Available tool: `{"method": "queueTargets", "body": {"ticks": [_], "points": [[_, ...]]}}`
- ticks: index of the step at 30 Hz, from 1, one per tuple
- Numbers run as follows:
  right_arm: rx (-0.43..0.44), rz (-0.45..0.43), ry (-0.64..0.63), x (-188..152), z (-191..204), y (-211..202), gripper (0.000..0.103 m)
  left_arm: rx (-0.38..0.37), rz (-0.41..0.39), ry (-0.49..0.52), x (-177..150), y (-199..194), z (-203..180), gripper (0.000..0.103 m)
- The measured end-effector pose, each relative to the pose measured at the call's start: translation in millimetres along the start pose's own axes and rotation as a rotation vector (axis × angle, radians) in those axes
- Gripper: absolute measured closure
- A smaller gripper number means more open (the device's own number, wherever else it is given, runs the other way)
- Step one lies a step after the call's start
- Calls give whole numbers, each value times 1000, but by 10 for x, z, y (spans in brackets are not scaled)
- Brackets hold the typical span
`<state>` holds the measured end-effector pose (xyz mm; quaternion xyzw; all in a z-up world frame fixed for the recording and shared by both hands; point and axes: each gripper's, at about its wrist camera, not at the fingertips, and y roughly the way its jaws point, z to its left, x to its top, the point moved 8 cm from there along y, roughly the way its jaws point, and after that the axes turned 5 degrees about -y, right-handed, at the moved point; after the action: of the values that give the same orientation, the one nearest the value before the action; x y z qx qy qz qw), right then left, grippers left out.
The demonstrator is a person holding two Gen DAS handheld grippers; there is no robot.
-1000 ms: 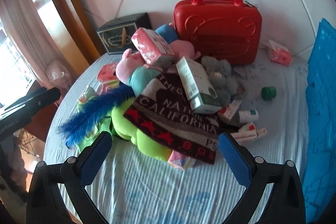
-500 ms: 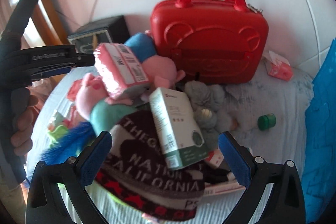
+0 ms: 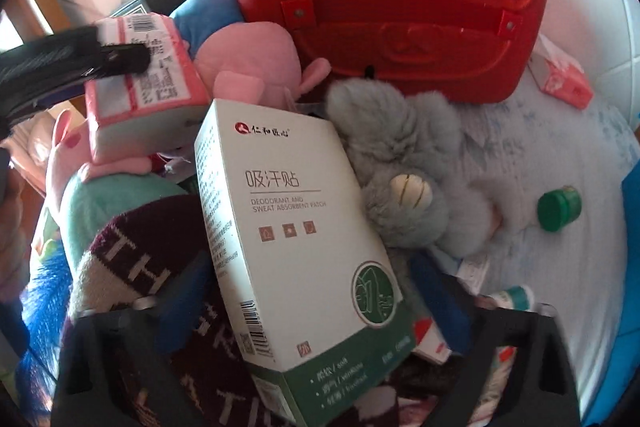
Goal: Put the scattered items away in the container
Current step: 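Grasp the pink tissue pack with the left tool while the right grasps the white-green medicine box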
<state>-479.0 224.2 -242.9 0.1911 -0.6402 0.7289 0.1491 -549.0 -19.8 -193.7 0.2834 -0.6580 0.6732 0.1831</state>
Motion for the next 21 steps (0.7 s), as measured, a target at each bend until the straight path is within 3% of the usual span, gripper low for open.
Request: {"method": "queueTargets", "body": {"ticks": [5, 8, 21], "points": [[-9, -46, -15, 12, 7, -133, 45, -49, -93, 51, -81, -447, -91, 39], [-8, -76, -25, 29, 6, -298, 56, -92, -110, 62, -129, -691, -126, 43], [66, -195, -52, -9, 259, -1105, 68, -144, -141, 114, -659, -1421, -129, 51]]}}
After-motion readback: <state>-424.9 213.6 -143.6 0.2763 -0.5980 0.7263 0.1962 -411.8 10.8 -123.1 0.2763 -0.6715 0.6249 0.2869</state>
